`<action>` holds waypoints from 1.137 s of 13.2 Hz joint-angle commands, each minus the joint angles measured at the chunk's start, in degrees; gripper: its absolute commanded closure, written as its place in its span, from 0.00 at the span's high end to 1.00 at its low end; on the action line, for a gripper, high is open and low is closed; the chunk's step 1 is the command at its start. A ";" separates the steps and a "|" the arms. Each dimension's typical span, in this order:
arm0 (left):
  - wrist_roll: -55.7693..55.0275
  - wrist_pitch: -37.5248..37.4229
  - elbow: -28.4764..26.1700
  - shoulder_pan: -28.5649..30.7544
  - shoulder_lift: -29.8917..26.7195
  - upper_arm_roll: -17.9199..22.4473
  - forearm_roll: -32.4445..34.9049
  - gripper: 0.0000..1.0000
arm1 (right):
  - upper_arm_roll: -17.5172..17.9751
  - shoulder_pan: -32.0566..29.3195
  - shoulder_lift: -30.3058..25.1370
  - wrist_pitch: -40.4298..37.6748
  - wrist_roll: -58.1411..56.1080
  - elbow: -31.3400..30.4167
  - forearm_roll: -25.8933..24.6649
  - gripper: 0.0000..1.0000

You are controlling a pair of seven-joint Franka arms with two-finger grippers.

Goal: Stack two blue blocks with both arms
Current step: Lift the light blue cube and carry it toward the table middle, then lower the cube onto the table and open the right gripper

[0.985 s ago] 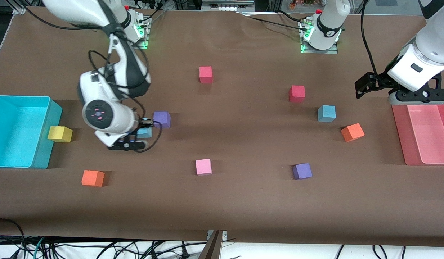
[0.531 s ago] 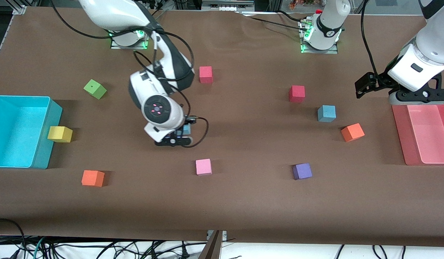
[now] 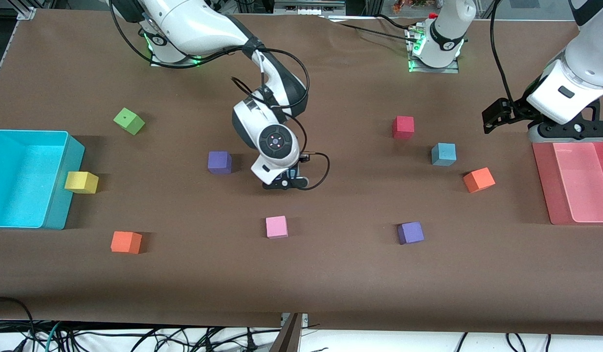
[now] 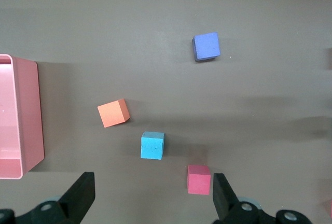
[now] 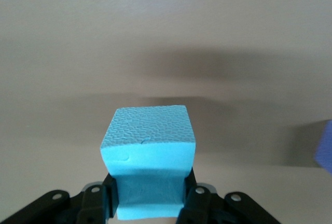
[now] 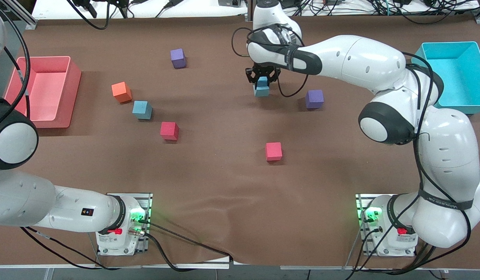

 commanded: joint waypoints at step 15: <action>0.16 -1.30 1.53 0.10 0.41 0.19 0.00 1.00 | 0.69 4.51 6.40 4.72 5.07 2.04 0.00 0.70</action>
